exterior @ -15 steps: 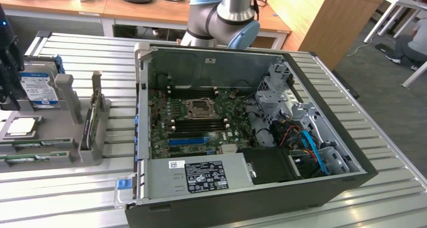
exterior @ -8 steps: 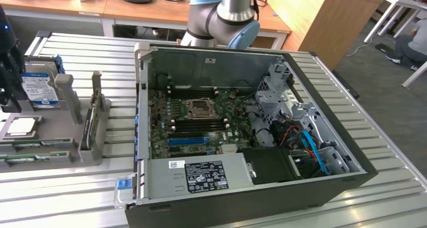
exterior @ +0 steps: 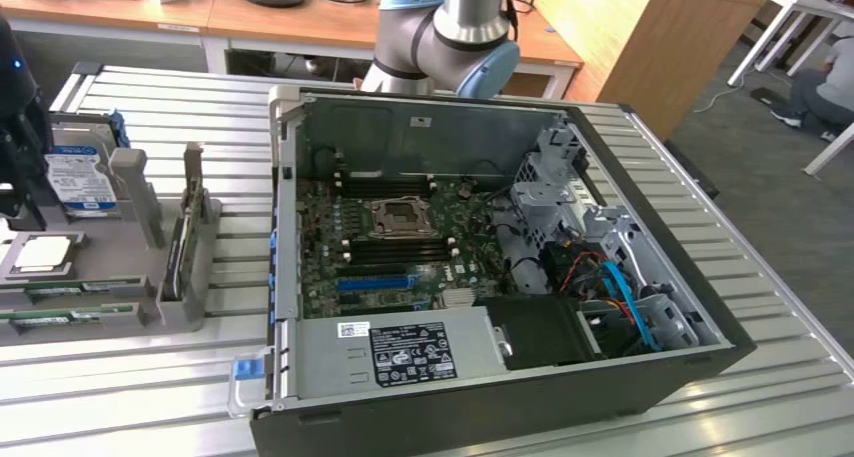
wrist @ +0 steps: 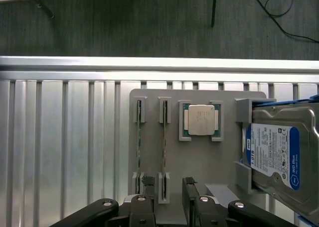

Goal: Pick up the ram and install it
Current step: 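Pick up the ram and move it above insertion slot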

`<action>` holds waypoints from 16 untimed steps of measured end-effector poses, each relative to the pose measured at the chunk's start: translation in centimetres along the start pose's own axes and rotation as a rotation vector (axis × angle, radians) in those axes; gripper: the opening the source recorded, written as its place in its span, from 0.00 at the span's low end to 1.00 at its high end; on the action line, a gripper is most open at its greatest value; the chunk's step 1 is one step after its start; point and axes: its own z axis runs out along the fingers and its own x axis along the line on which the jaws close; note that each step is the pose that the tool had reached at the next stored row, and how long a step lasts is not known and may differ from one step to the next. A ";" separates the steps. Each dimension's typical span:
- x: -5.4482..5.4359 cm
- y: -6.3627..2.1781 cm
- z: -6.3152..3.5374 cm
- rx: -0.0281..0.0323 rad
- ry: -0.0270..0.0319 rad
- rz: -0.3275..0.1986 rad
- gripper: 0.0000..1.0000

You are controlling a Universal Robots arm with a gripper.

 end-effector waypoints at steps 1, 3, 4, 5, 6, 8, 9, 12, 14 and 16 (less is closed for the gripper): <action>0.0 -0.01 0.09 0.0000 0.0000 0.000 0.36; 0.0 -0.02 0.27 0.0000 0.0001 0.000 0.36; 0.0 -0.02 0.36 0.0001 0.0000 0.000 0.36; 0.0 -0.02 0.44 0.0000 0.0000 0.000 0.36; 0.0 -0.02 0.52 -0.0001 0.0001 0.000 0.36; 0.0 -0.03 0.67 0.0000 0.0000 0.000 0.36; 0.0 -0.04 0.74 0.0000 0.0000 0.000 0.36; 0.0 -0.04 0.96 0.0000 0.0001 0.000 0.36; 0.0 -0.05 1.10 0.0000 0.0001 0.000 0.36; 0.0 -0.06 1.26 0.0000 0.0000 0.000 0.36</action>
